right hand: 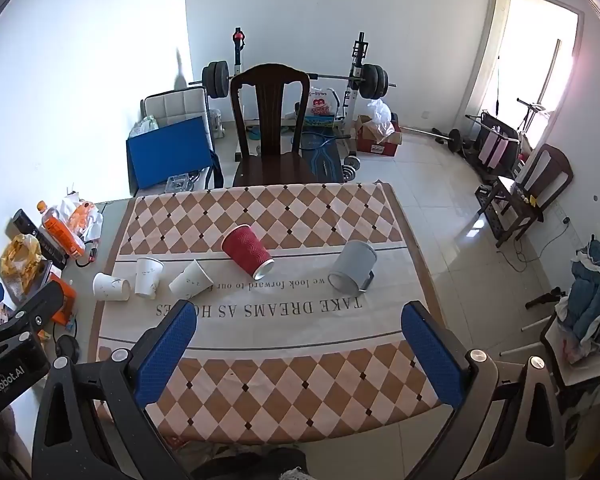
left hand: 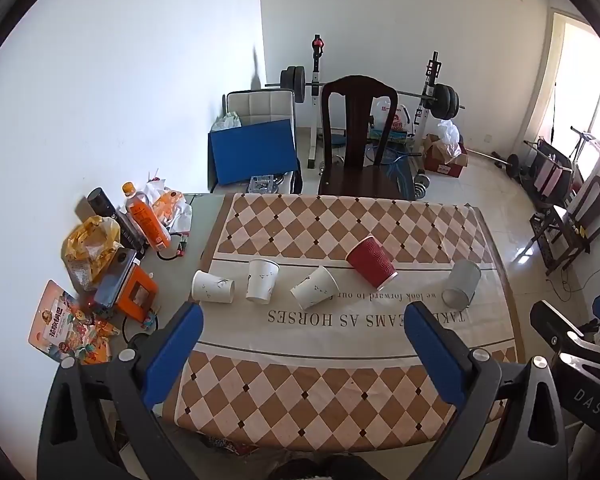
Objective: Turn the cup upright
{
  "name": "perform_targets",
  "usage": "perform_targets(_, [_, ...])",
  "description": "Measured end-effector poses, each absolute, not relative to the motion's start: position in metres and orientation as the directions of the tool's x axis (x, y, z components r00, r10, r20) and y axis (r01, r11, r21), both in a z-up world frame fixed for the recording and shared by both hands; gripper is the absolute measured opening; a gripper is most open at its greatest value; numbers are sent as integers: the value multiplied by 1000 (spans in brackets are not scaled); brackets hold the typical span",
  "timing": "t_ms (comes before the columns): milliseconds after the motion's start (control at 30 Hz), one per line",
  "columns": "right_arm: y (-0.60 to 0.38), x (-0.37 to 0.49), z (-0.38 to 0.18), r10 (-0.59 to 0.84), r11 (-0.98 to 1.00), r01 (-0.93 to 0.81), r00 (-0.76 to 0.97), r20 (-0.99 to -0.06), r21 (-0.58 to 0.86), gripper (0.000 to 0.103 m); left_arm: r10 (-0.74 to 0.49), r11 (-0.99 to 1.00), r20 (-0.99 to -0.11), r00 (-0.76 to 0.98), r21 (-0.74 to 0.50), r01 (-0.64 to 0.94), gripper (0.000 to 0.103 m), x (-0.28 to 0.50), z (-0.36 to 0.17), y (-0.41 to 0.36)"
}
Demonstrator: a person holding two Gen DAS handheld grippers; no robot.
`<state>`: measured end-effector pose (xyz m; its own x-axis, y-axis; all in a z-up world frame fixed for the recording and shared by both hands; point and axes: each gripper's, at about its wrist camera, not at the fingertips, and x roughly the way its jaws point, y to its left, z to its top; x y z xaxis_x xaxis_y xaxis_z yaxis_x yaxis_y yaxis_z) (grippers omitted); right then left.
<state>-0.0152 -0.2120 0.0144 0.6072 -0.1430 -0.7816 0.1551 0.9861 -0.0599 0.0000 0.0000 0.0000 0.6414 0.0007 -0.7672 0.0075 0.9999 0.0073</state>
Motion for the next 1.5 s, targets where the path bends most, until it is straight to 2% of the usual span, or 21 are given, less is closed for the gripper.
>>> perform_targets(1500, [-214, -20, 17, -156, 984, 165, 618, -770, -67, 103, 12, 1000, -772, 635, 25, 12, 103, -1, -4, -1])
